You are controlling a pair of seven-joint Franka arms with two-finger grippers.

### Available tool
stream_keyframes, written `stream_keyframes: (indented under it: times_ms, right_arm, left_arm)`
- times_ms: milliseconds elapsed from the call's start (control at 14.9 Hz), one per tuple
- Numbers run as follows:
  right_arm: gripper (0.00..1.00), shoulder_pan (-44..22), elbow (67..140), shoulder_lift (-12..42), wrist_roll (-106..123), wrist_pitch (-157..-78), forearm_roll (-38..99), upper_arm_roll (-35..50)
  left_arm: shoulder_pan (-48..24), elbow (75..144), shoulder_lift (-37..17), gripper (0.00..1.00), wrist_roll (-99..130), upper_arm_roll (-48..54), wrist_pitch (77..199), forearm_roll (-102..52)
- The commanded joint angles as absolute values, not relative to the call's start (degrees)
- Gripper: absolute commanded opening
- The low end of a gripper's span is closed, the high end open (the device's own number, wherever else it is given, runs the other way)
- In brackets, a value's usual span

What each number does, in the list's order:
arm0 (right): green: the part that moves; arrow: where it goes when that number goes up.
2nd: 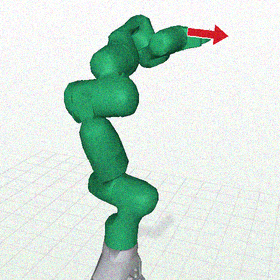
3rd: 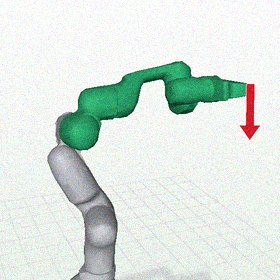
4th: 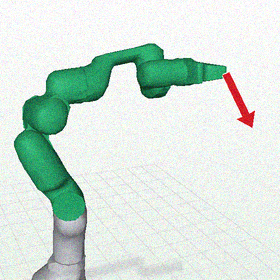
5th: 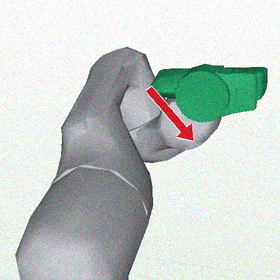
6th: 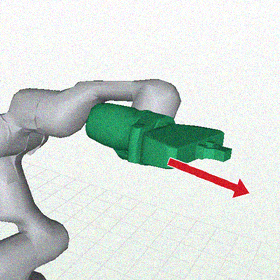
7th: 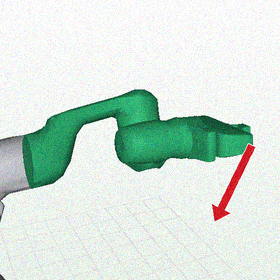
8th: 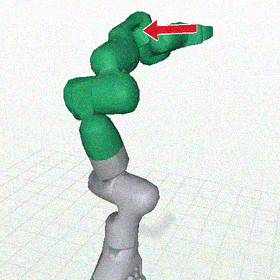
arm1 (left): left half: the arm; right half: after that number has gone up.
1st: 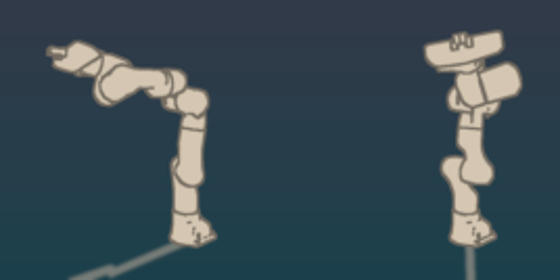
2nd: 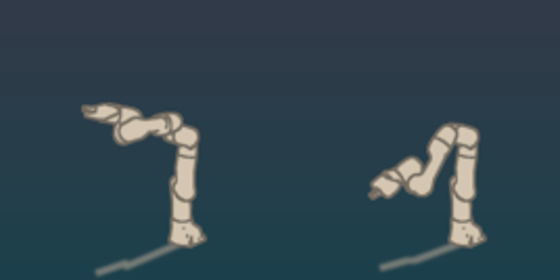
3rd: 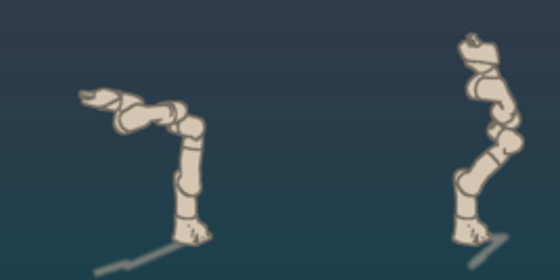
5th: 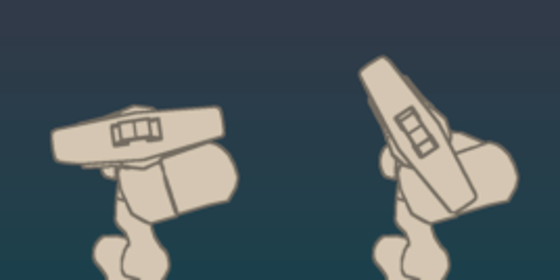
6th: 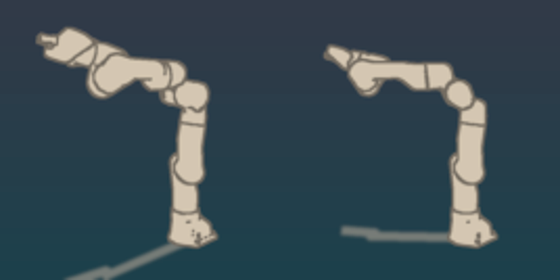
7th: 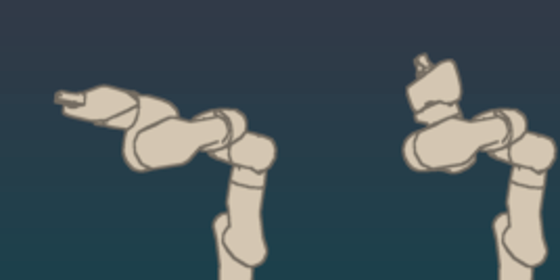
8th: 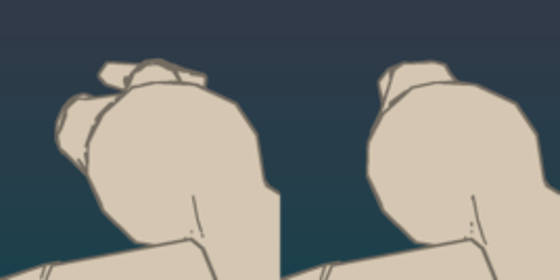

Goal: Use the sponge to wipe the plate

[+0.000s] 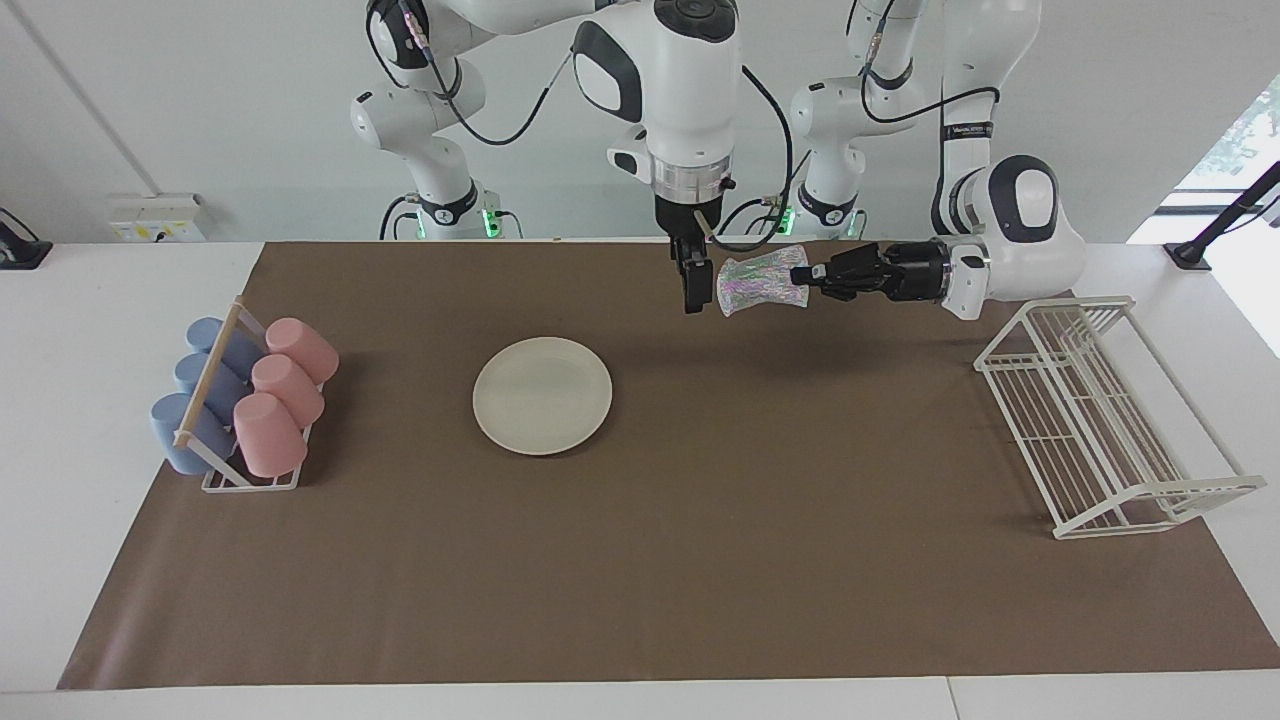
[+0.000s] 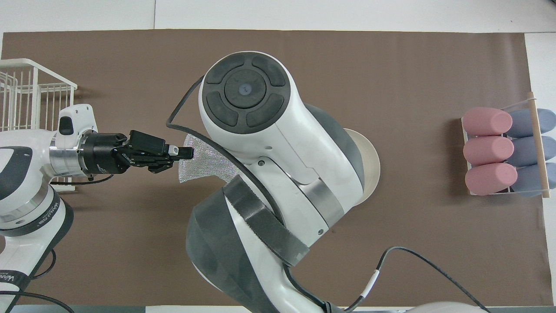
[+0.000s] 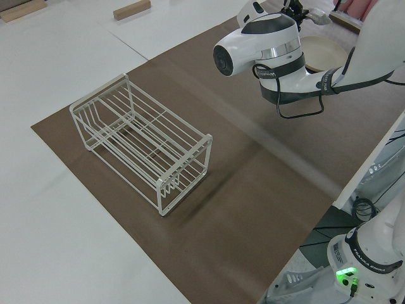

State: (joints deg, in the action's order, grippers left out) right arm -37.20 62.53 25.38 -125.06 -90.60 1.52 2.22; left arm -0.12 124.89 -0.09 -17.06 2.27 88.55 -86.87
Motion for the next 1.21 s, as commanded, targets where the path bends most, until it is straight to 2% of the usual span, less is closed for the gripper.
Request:
stream_keyframes:
  times_ms: [0,404,807,1009,1076,1143]
  right_arm:
    - [0.99,-37.4,66.0,23.4,-128.5,-94.1,3.5,2.5]
    - [0.99,-38.0,72.8,20.7,-129.5,-101.7,5.8,2.7]
    - [0.97,-40.4,76.0,19.1,-130.2,-104.0,5.8,2.7]
    - [0.87,-40.4,76.0,19.2,-130.1,-104.1,5.7,2.7]
    - [0.78,-40.4,75.9,19.2,-129.9,-104.1,5.5,2.7]
    - [0.63,-40.4,76.0,19.1,-129.6,-104.3,5.5,2.7]
  left_arm:
    - [-1.7,126.6,1.1,0.00,-18.3,1.8,90.5,-89.0]
    - [-1.7,126.6,1.1,0.00,-18.3,1.7,90.4,-89.2]
    - [-1.7,126.7,1.1,0.00,-18.3,1.7,90.3,-89.0]
    - [-1.7,126.7,1.1,0.00,-18.3,1.6,90.2,-88.9]
    - [-1.7,126.7,1.1,0.00,-18.3,1.6,90.0,-88.9]
    - [-1.7,126.7,1.1,0.00,-18.3,1.6,90.0,-88.9]
